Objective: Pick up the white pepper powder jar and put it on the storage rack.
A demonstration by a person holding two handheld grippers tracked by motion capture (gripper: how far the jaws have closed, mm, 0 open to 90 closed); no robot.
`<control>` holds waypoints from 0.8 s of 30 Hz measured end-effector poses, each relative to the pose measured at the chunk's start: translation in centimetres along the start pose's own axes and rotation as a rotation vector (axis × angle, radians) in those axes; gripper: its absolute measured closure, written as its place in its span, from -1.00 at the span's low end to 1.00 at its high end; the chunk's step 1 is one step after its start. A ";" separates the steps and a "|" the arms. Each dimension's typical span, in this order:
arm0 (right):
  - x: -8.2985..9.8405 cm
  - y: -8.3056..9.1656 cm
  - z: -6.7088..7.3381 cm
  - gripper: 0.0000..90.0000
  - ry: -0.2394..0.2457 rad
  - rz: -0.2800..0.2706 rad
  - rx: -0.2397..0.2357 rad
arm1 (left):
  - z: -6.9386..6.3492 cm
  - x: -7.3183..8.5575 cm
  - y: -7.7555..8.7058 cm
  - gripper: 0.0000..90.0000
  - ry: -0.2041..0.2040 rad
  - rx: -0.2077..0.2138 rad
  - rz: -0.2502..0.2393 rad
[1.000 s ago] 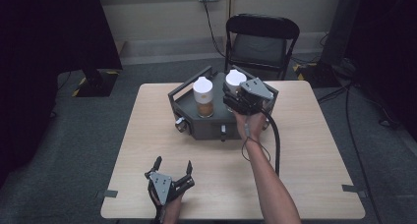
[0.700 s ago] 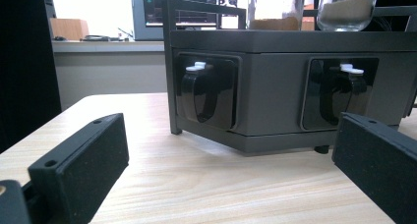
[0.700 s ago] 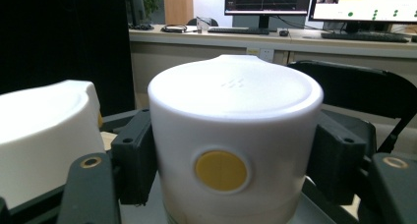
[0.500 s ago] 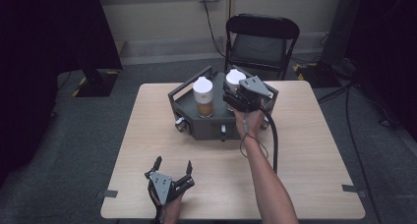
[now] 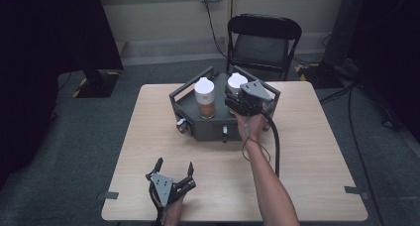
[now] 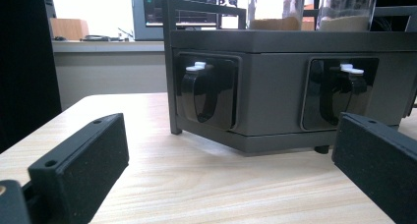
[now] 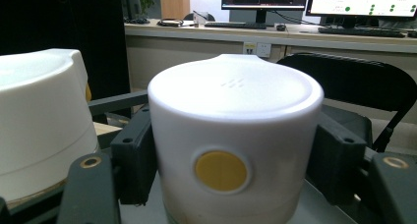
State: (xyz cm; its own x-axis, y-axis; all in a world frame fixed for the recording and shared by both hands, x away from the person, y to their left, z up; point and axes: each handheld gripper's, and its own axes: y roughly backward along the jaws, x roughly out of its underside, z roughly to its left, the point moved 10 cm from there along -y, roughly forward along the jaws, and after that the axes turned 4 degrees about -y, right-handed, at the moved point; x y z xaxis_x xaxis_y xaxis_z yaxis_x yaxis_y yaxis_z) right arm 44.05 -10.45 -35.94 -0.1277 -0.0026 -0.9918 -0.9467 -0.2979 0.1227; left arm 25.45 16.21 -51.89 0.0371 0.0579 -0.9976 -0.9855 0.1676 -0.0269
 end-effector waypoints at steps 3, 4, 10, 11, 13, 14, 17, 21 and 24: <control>0.3 0.2 0.2 -0.33 0.005 -0.011 0.010 | 0.0 0.0 0.0 -1.00 0.000 0.000 0.000; 0.4 0.2 0.2 -0.33 0.007 -0.014 0.011 | 0.0 0.0 0.0 -1.00 0.000 0.000 0.000; 0.5 0.3 0.5 -0.33 0.004 -0.020 0.022 | 0.0 0.0 0.0 -0.99 0.000 0.000 0.000; 0.5 0.3 0.4 -0.34 0.002 -0.020 0.022 | 0.0 0.0 0.0 -0.99 0.000 0.000 0.000; 0.5 0.3 0.3 -0.34 -0.001 -0.019 0.018 | 0.0 0.0 0.0 -0.99 0.000 0.000 0.000; 0.5 0.3 0.4 -0.34 0.003 -0.019 0.019 | 0.0 0.0 0.0 -0.99 0.000 0.000 0.000; 0.5 0.2 0.5 -0.34 0.005 -0.025 0.025 | 0.0 0.0 0.0 -0.99 0.000 0.000 0.000; 0.6 0.2 0.6 -0.34 0.004 -0.027 0.030 | 0.0 0.0 0.0 -0.99 0.000 0.000 0.000; 0.6 0.2 0.5 -0.54 0.006 -0.039 0.030 | 0.0 0.0 0.0 -0.99 0.000 0.000 0.000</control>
State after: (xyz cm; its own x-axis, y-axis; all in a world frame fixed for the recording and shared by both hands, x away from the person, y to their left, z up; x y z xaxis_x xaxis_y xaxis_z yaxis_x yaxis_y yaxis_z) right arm 43.64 -10.07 -36.50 -0.0891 0.0022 -0.9960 -0.9593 -0.2693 0.0852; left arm 25.45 16.21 -51.89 0.0368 0.0578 -0.9977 -0.9856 0.1673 -0.0266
